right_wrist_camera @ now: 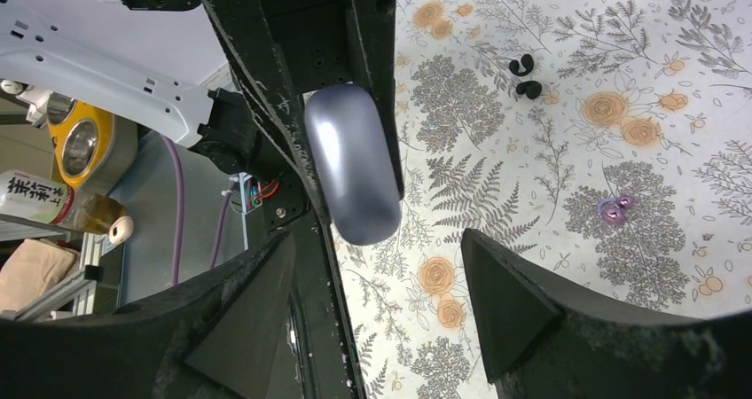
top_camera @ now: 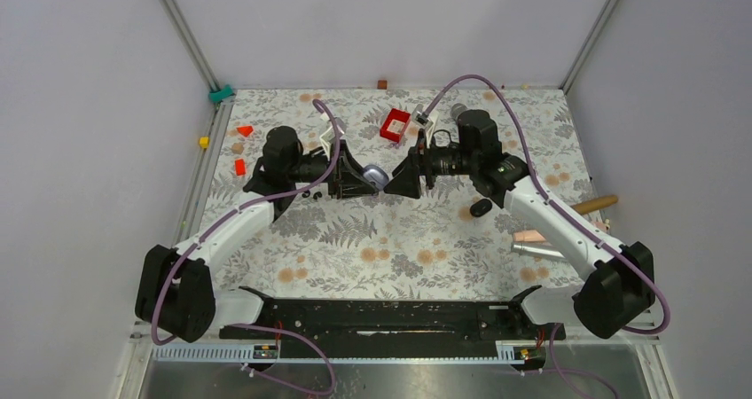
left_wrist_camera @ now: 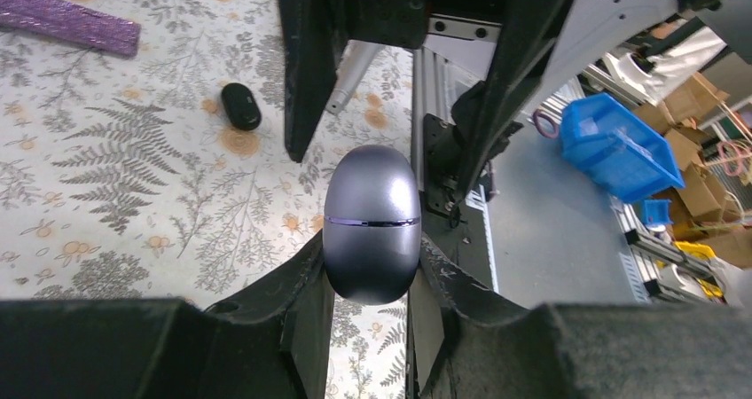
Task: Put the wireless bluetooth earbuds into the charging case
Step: Open the charging case to the charging case.
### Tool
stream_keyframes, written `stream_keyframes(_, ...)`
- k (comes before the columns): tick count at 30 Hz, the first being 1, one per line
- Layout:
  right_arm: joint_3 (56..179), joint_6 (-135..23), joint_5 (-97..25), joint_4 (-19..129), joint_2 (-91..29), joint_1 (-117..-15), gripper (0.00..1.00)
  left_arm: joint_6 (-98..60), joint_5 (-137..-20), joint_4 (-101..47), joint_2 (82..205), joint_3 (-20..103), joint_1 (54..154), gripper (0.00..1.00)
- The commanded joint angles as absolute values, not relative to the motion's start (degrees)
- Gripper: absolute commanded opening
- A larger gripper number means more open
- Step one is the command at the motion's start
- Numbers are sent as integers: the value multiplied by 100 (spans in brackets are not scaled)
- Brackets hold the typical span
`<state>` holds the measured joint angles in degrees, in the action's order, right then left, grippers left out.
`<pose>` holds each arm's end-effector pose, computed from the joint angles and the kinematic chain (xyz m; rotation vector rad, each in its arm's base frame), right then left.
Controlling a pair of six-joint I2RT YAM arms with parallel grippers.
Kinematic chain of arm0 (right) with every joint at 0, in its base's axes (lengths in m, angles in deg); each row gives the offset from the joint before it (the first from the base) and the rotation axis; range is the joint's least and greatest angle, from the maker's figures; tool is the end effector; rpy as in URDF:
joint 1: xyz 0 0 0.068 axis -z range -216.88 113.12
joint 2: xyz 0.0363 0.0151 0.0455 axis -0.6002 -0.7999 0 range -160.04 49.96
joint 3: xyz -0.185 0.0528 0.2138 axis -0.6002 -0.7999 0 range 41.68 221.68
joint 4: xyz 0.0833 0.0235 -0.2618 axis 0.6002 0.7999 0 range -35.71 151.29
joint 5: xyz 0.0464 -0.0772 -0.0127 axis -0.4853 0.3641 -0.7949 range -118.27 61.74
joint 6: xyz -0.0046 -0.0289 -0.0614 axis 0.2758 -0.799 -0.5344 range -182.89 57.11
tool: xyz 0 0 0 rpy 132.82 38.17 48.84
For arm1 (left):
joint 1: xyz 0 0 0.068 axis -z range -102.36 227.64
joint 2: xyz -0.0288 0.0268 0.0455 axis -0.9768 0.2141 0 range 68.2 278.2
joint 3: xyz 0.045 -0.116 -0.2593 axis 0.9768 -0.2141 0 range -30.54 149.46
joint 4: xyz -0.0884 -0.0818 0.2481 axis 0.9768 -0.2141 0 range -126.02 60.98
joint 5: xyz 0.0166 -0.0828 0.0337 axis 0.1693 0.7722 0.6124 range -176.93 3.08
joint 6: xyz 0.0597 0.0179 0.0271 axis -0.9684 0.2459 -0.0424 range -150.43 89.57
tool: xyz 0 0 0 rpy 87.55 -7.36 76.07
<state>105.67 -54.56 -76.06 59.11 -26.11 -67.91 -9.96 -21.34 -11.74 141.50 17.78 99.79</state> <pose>0.2583 0.2025 0.3566 -0.9626 1.6993 1.2372 0.2559 -0.1579 0.3125 0.9394 1.6127 -1.4927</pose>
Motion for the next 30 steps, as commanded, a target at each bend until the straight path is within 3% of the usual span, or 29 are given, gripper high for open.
stream_keyframes(1,10474,-5268,-7907,5311,-2576,-6859,76,-442,-1349,-132,14198,1720,10025,0)
stream_keyframes(6,10356,-5105,-7881,5021,-2563,-6870,76,70,-1215,569,14343,1598,10057,0)
stream_keyframes(30,10476,-5683,-5710,5387,-2247,-6844,77,-432,-920,-18,14342,1700,10198,0)
